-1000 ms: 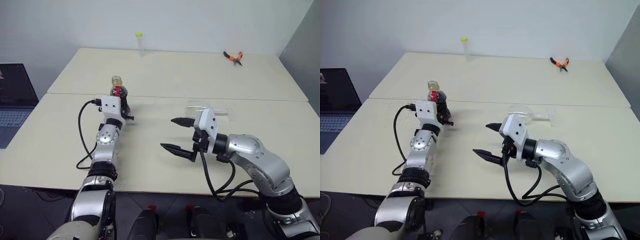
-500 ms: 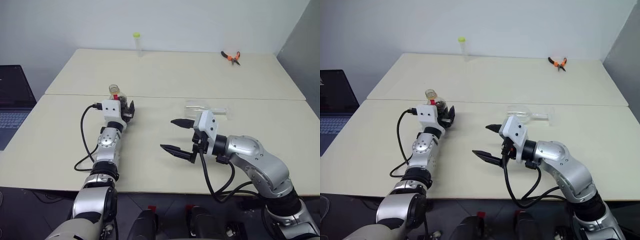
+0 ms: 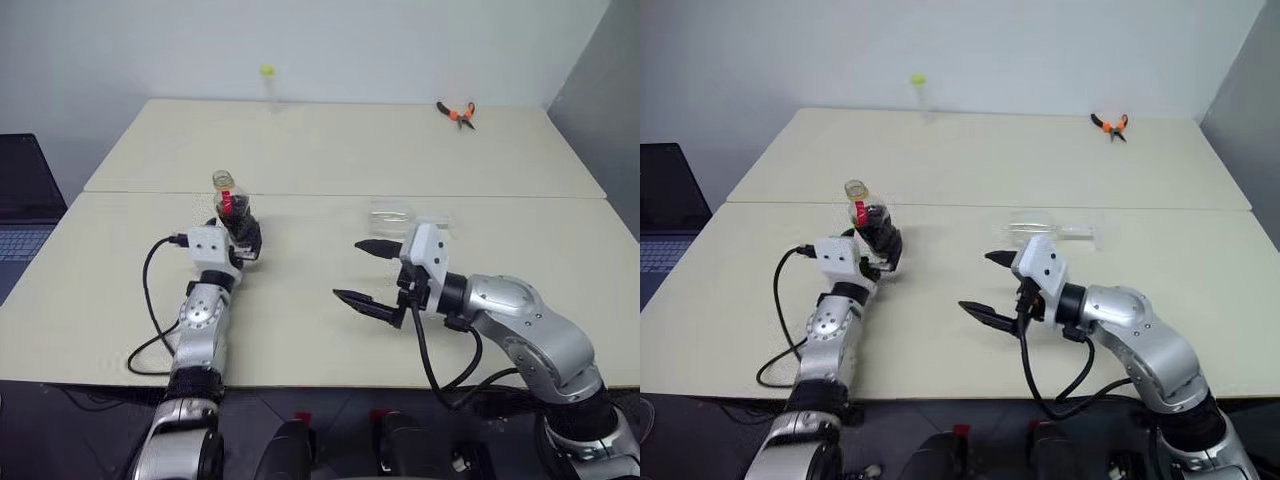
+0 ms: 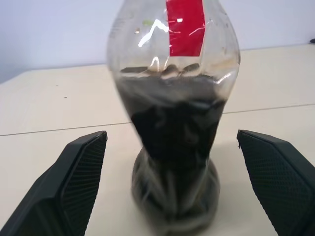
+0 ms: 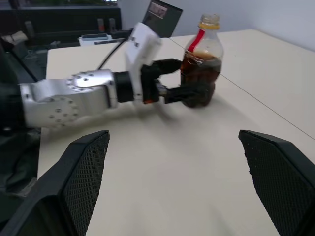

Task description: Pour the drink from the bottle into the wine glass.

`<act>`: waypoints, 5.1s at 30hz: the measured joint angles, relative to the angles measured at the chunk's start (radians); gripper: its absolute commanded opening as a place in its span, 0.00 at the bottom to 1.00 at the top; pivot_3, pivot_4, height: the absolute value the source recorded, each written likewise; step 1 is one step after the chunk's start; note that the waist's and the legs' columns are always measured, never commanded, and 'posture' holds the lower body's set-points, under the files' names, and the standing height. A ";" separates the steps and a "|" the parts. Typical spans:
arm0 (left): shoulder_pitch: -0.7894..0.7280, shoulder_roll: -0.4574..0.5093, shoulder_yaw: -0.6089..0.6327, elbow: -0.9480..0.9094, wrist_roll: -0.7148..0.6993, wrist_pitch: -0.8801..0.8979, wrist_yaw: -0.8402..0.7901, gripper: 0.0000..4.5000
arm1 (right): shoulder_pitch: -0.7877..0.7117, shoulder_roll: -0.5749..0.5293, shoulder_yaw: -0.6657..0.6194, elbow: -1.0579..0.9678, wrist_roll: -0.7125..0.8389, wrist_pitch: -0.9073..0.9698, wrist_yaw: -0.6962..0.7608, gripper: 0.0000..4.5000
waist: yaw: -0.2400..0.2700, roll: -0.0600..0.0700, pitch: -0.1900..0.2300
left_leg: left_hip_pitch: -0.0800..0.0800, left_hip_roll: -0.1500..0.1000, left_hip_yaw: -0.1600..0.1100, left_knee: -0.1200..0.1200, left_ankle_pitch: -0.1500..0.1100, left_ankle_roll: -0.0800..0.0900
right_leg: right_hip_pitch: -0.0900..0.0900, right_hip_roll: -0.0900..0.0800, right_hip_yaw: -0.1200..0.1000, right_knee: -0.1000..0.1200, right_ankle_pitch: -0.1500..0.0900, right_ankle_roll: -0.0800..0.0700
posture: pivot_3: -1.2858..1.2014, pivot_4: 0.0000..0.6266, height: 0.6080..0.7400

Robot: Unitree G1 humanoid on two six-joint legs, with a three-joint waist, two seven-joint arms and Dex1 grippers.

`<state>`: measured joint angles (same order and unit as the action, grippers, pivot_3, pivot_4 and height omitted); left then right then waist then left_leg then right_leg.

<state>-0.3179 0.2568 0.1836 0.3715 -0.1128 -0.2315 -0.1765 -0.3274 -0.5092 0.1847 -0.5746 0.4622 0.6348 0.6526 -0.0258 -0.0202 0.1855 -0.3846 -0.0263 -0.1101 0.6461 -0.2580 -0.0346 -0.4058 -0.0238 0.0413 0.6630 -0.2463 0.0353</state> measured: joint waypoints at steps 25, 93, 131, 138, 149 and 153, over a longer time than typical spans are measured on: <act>-0.025 0.179 -0.241 -0.453 -0.171 0.463 -0.563 1.00 | -0.171 -0.112 0.196 0.528 -0.927 -0.406 -0.395 1.00 | -0.006 0.000 0.000 | 0.002 0.002 0.011 -0.003 0.007 -0.002 | -0.001 0.005 0.001 -0.001 0.002 0.002 | 0.52 0.24 1.00; 0.148 0.335 -0.096 -0.561 -0.362 0.556 -0.748 1.00 | -0.317 0.523 0.022 1.265 -0.402 -1.017 -0.182 0.03 | -0.030 0.001 0.001 | 0.004 0.005 0.008 -0.005 0.008 -0.002 | -0.001 0.012 0.000 0.000 0.008 -0.009 | 0.52 0.24 1.00; 0.115 0.326 -0.100 -0.480 -0.339 0.485 -0.752 1.00 | -0.298 0.440 0.050 1.200 -0.667 -0.820 -0.352 0.94 | -0.030 0.001 0.001 | 0.004 0.005 0.007 -0.005 0.008 -0.002 | -0.001 0.014 0.002 0.000 0.008 -0.009 | 0.52 0.24 1.00; 0.115 0.318 -0.101 -0.478 -0.333 0.483 -0.752 1.00 | -0.280 0.397 0.069 1.131 -0.709 -0.769 -0.357 0.94 | -0.029 0.001 0.001 | 0.004 0.005 0.008 -0.005 0.008 -0.002 | -0.001 0.013 0.002 0.000 0.008 -0.009 | 0.52 0.24 1.00; 0.115 0.306 -0.101 -0.478 -0.327 0.481 -0.746 1.00 | -0.196 0.407 0.071 1.005 -0.656 -0.696 -0.282 0.94 | -0.029 0.001 0.001 | 0.004 0.006 0.007 -0.005 0.008 -0.002 | -0.001 0.013 0.001 0.000 0.006 -0.005 | 0.52 0.24 1.00; 0.123 0.284 -0.096 -0.481 -0.321 0.476 -0.697 1.00 | -0.111 0.382 0.070 0.801 -0.564 -0.611 -0.182 0.94 | -0.027 0.001 0.001 | 0.003 0.009 0.006 -0.005 0.008 -0.002 | -0.001 0.012 0.001 -0.001 0.006 -0.005 | 0.52 0.24 1.00</act>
<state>-0.1948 0.5406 0.0875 -0.1094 -0.4336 0.2444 -0.8732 -0.4380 -0.1274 0.2546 0.2267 -0.1016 0.0238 0.4710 -0.0532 -0.0190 0.1864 -0.3817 -0.0172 -0.1041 0.6407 -0.2505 -0.0369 -0.4073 -0.0120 0.0422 0.6624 -0.2408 0.0303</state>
